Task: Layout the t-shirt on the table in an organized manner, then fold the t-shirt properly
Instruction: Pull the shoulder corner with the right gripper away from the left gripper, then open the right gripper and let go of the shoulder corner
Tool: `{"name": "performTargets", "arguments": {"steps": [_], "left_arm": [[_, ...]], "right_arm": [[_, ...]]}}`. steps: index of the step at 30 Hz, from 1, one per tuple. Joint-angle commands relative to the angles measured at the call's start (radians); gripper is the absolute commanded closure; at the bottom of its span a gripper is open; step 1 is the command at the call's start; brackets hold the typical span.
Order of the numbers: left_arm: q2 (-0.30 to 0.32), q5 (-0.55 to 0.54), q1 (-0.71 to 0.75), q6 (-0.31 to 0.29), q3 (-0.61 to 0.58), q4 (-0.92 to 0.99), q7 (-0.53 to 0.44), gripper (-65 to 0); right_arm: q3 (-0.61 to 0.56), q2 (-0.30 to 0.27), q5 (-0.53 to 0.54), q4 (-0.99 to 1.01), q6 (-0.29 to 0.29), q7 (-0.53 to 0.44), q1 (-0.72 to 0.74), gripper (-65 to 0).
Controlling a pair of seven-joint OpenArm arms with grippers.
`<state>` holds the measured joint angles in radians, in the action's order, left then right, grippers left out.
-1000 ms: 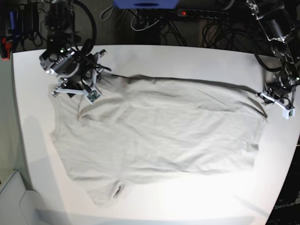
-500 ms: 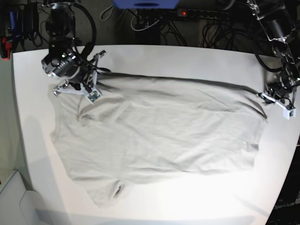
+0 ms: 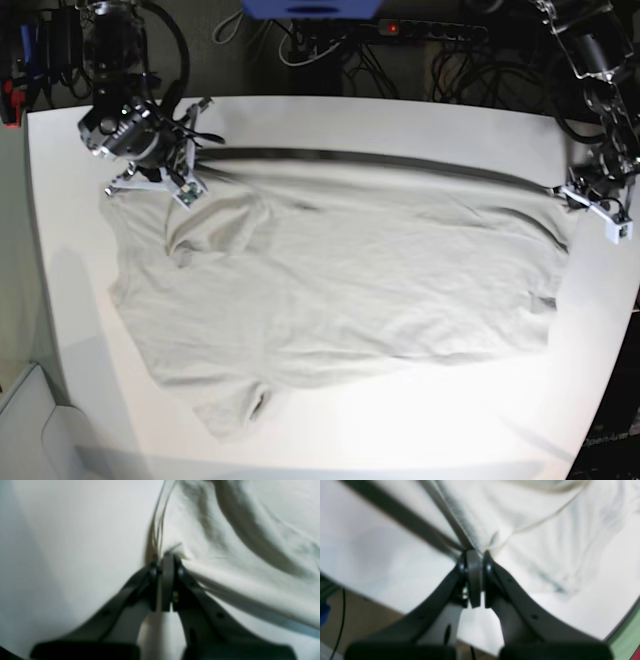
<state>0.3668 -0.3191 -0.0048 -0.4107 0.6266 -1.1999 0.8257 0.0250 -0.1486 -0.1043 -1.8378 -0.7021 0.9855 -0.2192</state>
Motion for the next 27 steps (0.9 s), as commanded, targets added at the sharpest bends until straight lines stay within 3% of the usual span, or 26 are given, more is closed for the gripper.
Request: {"name": "performTargets", "arguments": {"steps": [1, 4, 19, 27], "left_arm": [[0.025, -0.001, -0.01, 0.002, 0.005, -0.018, -0.021, -0.3], [0.025, -0.001, 0.016, 0.0, 0.003, -0.036, -0.009, -0.3], [0.005, -0.005, 0.173, 0.0, 0.005, -0.318, 0.261, -0.3], [0.002, 0.001, 0.256, 0.0, 0.005, -0.398, 0.286, -0.3]], "right_arm": [[0.005, -0.012, -0.01, -0.026, 0.004, -0.003, 0.004, 0.0], [0.003, -0.013, -0.01, -0.027, 0.004, -0.003, -0.016, 0.0], [0.003, -0.029, -0.008, -0.109, 0.004, -0.001, -0.148, 0.0], [0.003, -0.024, -0.008, -0.109, 0.004, -0.003, -0.197, 0.0]]}}
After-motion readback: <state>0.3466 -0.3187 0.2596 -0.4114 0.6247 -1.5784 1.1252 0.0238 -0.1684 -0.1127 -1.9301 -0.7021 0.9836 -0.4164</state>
